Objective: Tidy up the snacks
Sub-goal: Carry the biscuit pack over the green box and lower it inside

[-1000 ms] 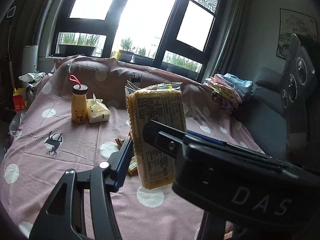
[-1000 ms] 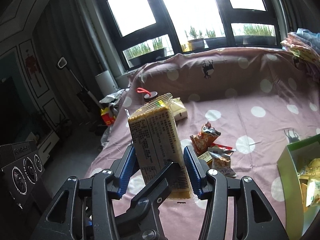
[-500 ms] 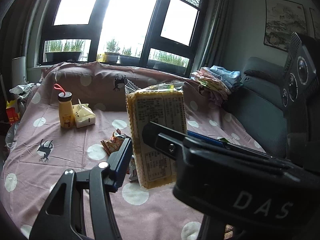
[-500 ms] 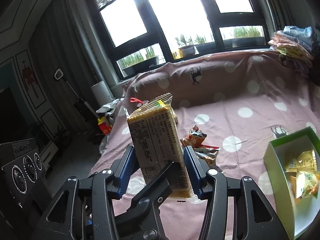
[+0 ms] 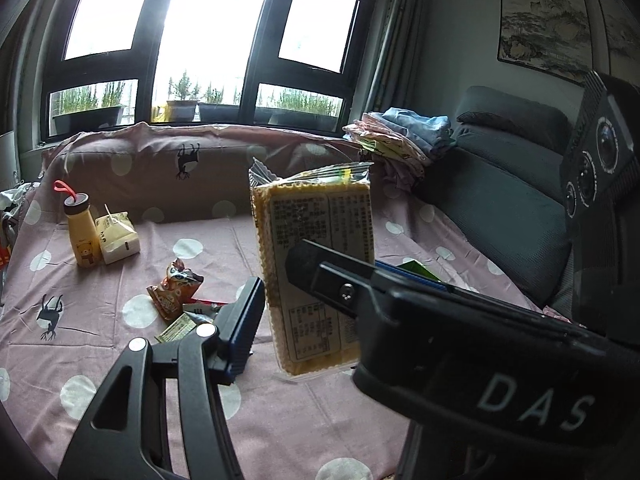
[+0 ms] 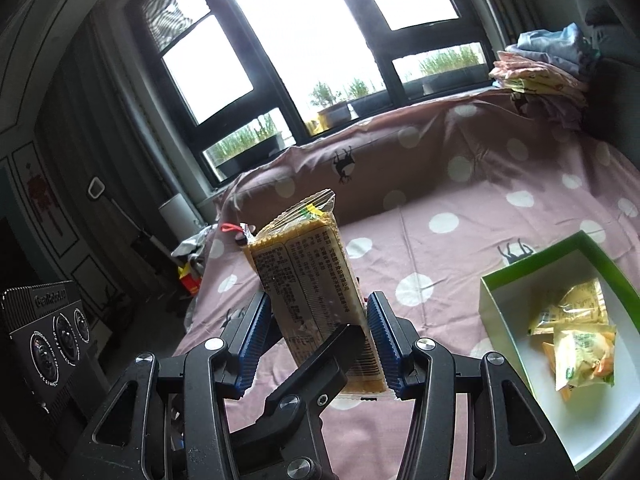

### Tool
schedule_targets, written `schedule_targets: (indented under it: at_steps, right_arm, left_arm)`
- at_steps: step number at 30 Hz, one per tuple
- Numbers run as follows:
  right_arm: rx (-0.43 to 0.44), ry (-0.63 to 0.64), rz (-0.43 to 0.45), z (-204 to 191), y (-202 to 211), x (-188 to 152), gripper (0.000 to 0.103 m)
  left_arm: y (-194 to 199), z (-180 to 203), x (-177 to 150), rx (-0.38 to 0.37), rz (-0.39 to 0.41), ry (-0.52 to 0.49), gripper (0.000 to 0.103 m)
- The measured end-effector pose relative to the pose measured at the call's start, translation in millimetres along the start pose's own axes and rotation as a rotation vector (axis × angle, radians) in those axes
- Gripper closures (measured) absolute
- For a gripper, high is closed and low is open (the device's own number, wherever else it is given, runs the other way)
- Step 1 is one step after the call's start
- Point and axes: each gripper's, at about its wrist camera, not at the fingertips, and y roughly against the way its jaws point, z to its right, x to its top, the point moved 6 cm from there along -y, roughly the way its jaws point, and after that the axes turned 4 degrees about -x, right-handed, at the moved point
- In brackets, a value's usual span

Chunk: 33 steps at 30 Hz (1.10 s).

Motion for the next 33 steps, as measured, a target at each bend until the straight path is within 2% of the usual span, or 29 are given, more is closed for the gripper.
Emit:
schedule_targets:
  at_steps: [13,33]
  right_arm:
    - [-0.054,-0.153,0.027,70,11,10,0.05]
    - [-0.161,-0.311,0.01,145,13,4,0.05]
  left_arm:
    - [-52,39,-1,-0.123,-0.067,-0.038,0.05]
    - [-112,80,-17,-0.228,-0.189,-0.08,0.05]
